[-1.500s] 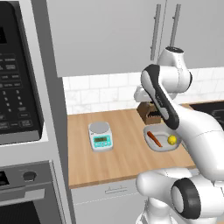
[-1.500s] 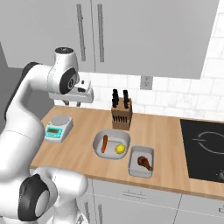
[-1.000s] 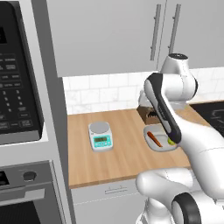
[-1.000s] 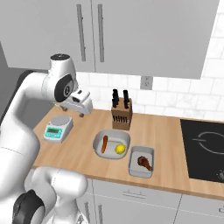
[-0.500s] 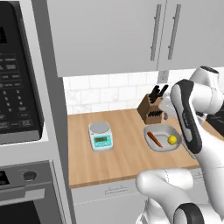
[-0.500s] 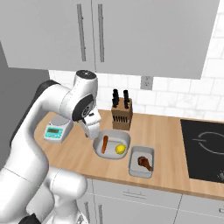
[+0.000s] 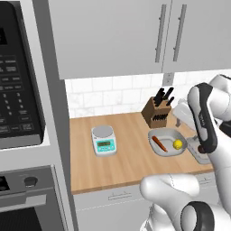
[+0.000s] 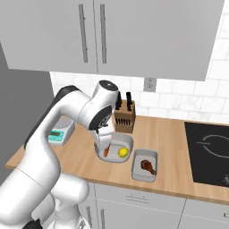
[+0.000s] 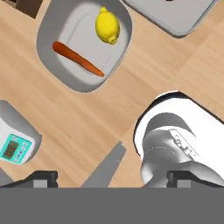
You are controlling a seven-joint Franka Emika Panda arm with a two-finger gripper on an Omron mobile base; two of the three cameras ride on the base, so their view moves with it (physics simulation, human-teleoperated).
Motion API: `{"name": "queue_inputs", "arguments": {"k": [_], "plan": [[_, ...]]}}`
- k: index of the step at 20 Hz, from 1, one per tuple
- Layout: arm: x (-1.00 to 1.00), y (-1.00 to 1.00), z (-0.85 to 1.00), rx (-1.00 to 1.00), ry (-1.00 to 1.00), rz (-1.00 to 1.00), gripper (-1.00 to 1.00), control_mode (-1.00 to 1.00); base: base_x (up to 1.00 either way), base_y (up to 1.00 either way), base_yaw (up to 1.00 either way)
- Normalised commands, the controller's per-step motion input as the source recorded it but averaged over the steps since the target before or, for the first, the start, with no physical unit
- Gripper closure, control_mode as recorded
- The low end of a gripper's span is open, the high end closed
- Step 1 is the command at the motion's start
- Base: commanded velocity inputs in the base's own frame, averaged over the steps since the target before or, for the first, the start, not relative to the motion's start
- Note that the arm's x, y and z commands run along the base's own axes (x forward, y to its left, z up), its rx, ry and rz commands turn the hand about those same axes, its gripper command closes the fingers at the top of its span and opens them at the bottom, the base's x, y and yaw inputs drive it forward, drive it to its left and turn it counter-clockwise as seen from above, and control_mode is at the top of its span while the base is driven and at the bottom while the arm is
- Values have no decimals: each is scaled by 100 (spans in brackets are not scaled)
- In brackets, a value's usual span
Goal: Take the meat container that has the chicken drumstick and place it on the second highest rack of the freezer. Then take the vegetable container that has the carrot and lemon and place it on the highest rack of the freezer.
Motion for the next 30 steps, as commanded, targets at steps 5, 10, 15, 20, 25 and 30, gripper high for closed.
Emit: {"name": "queue_inputs", "arguments": {"k": [5,10,15,20,25,30], "plan": [[17,-9,-92,-13,4,-39,-100,-100,0,0,0],[20,-22,-58,17,27,-9,-100,-100,0,0,0],[16,-19,-30,16,15,0,-100,-100,0,0,0],[42,-26,-25,4,4,0,-100,-100,0,0,0],[15,-12,-23,1,0,-10,-100,-100,0,0,0],[4,5,-19,0,0,-5,-100,-100,0,0,0]]}}
